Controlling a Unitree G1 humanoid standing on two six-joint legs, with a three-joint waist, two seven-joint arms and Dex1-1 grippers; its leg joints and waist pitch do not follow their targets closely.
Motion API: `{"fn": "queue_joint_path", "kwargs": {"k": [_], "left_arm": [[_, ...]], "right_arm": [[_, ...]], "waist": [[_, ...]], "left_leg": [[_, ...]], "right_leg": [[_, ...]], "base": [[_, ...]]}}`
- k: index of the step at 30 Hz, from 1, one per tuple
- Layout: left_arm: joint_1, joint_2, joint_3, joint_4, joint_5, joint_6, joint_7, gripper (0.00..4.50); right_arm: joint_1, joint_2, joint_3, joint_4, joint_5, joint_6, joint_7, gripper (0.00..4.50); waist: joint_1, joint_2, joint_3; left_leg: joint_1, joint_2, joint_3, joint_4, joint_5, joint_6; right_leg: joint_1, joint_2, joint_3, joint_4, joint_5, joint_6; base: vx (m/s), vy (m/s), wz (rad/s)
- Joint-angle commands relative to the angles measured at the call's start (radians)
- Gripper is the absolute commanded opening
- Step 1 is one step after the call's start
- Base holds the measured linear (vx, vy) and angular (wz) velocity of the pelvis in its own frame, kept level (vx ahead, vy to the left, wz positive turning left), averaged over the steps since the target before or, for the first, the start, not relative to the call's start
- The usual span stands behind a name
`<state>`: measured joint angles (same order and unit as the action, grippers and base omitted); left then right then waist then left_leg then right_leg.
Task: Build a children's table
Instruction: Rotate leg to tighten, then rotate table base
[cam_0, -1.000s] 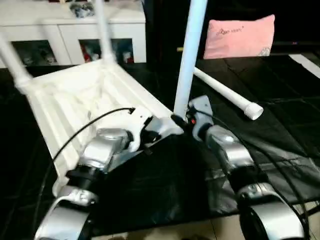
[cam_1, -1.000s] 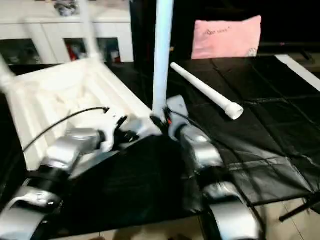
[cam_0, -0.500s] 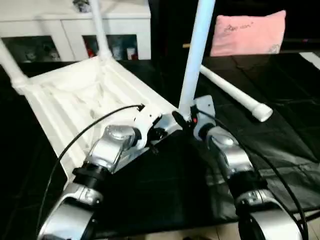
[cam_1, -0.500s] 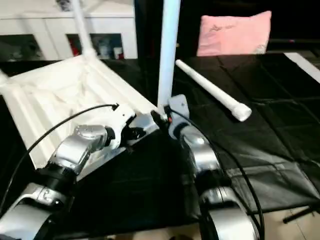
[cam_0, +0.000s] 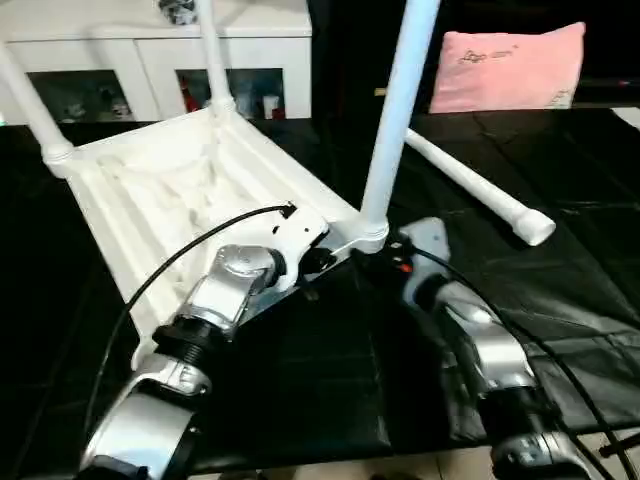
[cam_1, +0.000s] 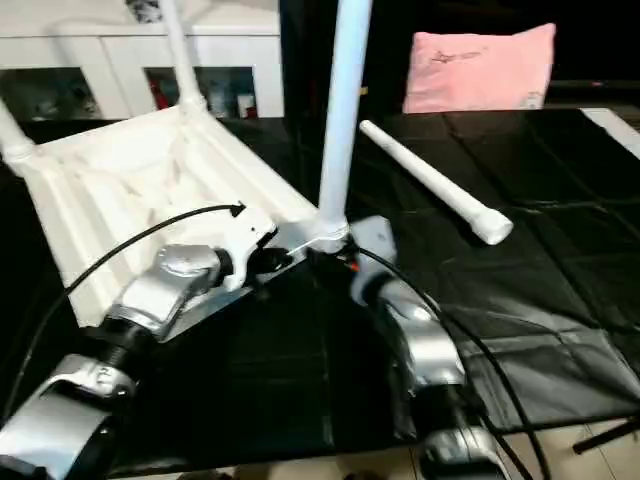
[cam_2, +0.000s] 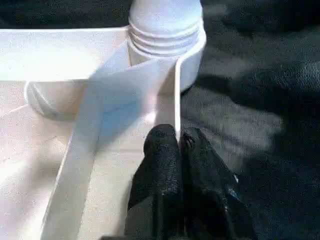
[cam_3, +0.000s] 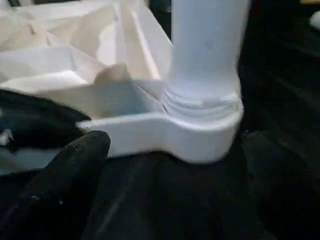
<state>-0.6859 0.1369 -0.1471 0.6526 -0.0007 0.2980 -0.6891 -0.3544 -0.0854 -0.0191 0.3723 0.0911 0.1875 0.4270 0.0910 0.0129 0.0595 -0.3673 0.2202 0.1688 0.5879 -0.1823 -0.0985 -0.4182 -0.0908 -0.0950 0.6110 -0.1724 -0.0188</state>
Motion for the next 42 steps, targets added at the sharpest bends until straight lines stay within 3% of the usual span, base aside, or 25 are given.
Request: {"fn": "queue_joint_path", "kwargs": {"k": [1, 4, 8, 10, 13, 16, 18, 19, 20, 21, 22, 23, 25, 28, 31, 36, 42], "left_arm": [[-0.049, -0.011, 0.065, -0.073, -0.069, -0.048, 0.014, 0.44], [-0.039, -0.001, 0.093, -0.114, -0.103, -0.030, -0.010, 0.56], [-0.024, 0.022, 0.130, -0.161, -0.125, -0.028, -0.001, 0.97], [-0.014, 0.042, 0.150, -0.202, -0.141, -0.006, -0.002, 1.13], [-0.004, 0.089, 0.175, -0.262, -0.144, 0.031, 0.012, 1.36], [0.001, 0.129, 0.196, -0.293, -0.132, 0.054, 0.040, 1.51], [0.008, 0.212, 0.217, -0.308, -0.079, 0.062, 0.080, 1.51], [0.019, 0.287, 0.223, -0.306, -0.034, 0.068, 0.092, 1.36], [0.019, 0.287, 0.223, -0.306, -0.034, 0.068, 0.092, 1.21], [0.028, 0.330, 0.221, -0.305, -0.009, 0.079, 0.097, 1.19], [0.038, 0.378, 0.218, -0.303, 0.021, 0.093, 0.106, 1.14], [0.044, 0.408, 0.213, -0.299, 0.042, 0.100, 0.113, 1.05], [0.068, 0.502, 0.178, -0.270, 0.118, 0.106, 0.127, 0.82], [0.093, 0.553, 0.159, -0.246, 0.144, 0.131, 0.132, 0.66], [0.101, 0.566, 0.150, -0.244, 0.158, 0.138, 0.135, 0.32], [0.138, 0.578, 0.110, -0.270, 0.188, 0.193, 0.115, 0.06], [0.181, 0.599, 0.031, -0.290, 0.209, 0.264, 0.026, 0.06]], "right_arm": [[0.005, -0.002, -0.012, -0.041, 0.011, 0.016, -0.020, 4.50], [0.010, 0.009, -0.009, -0.076, 0.039, 0.081, -0.011, 4.50], [0.017, 0.021, 0.012, -0.098, 0.054, 0.093, 0.012, 4.50], [0.028, 0.017, 0.036, -0.107, 0.046, 0.076, 0.035, 4.50], [0.037, 0.012, 0.060, -0.110, 0.028, 0.041, 0.051, 4.50], [0.043, 0.018, 0.059, -0.121, 0.040, 0.062, 0.052, 4.50], [0.046, 0.017, 0.073, -0.132, 0.036, 0.086, 0.050, 4.50], [0.045, 0.011, 0.093, -0.129, 0.012, 0.074, 0.046, 4.50], [0.045, 0.011, 0.093, -0.129, 0.012, 0.074, 0.046, 4.50], [0.044, 0.011, 0.099, -0.130, 0.015, 0.097, 0.049, 4.50], [0.043, 0.011, 0.105, -0.124, 0.015, 0.104, 0.049, 4.50], [0.042, 0.011, 0.110, -0.118, 0.009, 0.103, 0.045, 4.50], [0.030, 0.006, 0.126, -0.089, -0.016, 0.085, 0.038, 4.50], [0.018, 0.012, 0.131, -0.073, -0.019, 0.086, 0.030, 4.50], [0.013, 0.014, 0.134, -0.066, -0.022, 0.088, 0.025, 4.50], [-0.016, 0.030, 0.138, -0.028, -0.024, 0.108, 0.007, 4.50], [-0.048, 0.036, 0.147, 0.031, -0.047, 0.085, -0.012, 4.50]], "waist": [[0.004, -0.006, -0.088], [0.006, -0.005, -0.084], [0.002, -0.010, -0.071], [0.003, -0.008, -0.072], [0.002, -0.004, -0.073], [0.001, -0.001, -0.075], [-0.002, 0.002, -0.075], [-0.003, -0.003, -0.075], [-0.006, 0.000, -0.074], [-0.005, 0.002, -0.076], [-0.007, -0.001, -0.074], [-0.005, 0.004, -0.075], [-0.005, 0.003, -0.073], [-0.003, 0.008, -0.071], [0.002, 0.009, -0.071], [0.000, 0.001, -0.072], [-0.001, 0.010, -0.075]], "left_leg": [[-0.002, -0.001, 0.004, -0.054, -0.059, 0.066], [-0.001, 0.001, 0.005, -0.056, -0.079, 0.090], [0.000, 0.002, 0.008, -0.064, -0.151, 0.061], [0.002, 0.003, 0.008, -0.064, -0.159, 0.044], [0.004, 0.004, 0.007, -0.066, -0.159, 0.032], [0.004, 0.004, 0.005, -0.065, -0.140, 0.027], [0.005, 0.003, 0.004, -0.066, -0.144, 0.024], [0.005, 0.002, 0.004, -0.067, -0.143, 0.024], [0.001, 0.001, 0.002, -0.067, -0.134, 0.018], [0.009, 0.002, 0.003, -0.066, -0.136, 0.014], [0.008, 0.002, 0.005, -0.065, -0.137, 0.014], [0.011, 0.004, 0.004, -0.067, -0.141, 0.011], [0.010, 0.003, 0.004, -0.068, -0.147, 0.004], [0.015, 0.004, 0.004, -0.070, -0.178, -0.010], [0.021, 0.006, 0.004, -0.073, -0.205, -0.021], [0.012, 0.004, 0.001, -0.074, -0.207, -0.026], [0.011, 0.002, 0.001, -0.072, -0.190, -0.029]], "right_leg": [[0.079, -0.044, 0.049, -0.049, 0.005, -0.229], [0.078, -0.049, 0.048, -0.052, -0.007, -0.248], [0.074, -0.048, 0.046, -0.071, -0.177, -0.201], [0.071, -0.049, 0.048, -0.074, -0.218, -0.172], [0.067, -0.048, 0.048, -0.072, -0.213, -0.161], [0.068, -0.044, 0.048, -0.063, -0.150, -0.177], [0.068, -0.041, 0.048, -0.060, -0.143, -0.172], [0.069, -0.041, 0.048, -0.060, -0.142, -0.168], [0.071, -0.040, 0.047, -0.057, -0.140, -0.158], [0.066, -0.041, 0.048, -0.059, -0.145, -0.156], [0.065, -0.041, 0.050, -0.059, -0.142, -0.160], [0.063, -0.041, 0.050, -0.057, -0.140, -0.164], [0.063, -0.040, 0.050, -0.056, -0.140, -0.163], [0.057, -0.041, 0.051, -0.059, -0.162, -0.165], [0.052, -0.043, 0.053, -0.061, -0.171, -0.171], [0.060, -0.048, 0.054, -0.059, -0.186, -0.168], [0.060, -0.046, 0.054, -0.054, -0.142, -0.185]], "base": [[0.000, 0.000, 0.00], [0.000, 0.000, 0.00], [0.000, 0.000, 0.00], [0.000, 0.000, 0.00], [0.000, 0.000, 0.00], [0.000, 0.000, 0.00], [0.000, 0.000, 0.00], [0.000, 0.000, 0.00], [0.000, 0.000, 0.00], [0.000, 0.000, 0.00], [0.000, 0.000, 0.00], [0.000, 0.000, 0.00], [0.000, 0.000, 0.00], [0.000, 0.000, 0.00], [0.000, 0.000, 0.00], [0.000, 0.000, 0.00], [0.000, 0.000, 0.00]]}}
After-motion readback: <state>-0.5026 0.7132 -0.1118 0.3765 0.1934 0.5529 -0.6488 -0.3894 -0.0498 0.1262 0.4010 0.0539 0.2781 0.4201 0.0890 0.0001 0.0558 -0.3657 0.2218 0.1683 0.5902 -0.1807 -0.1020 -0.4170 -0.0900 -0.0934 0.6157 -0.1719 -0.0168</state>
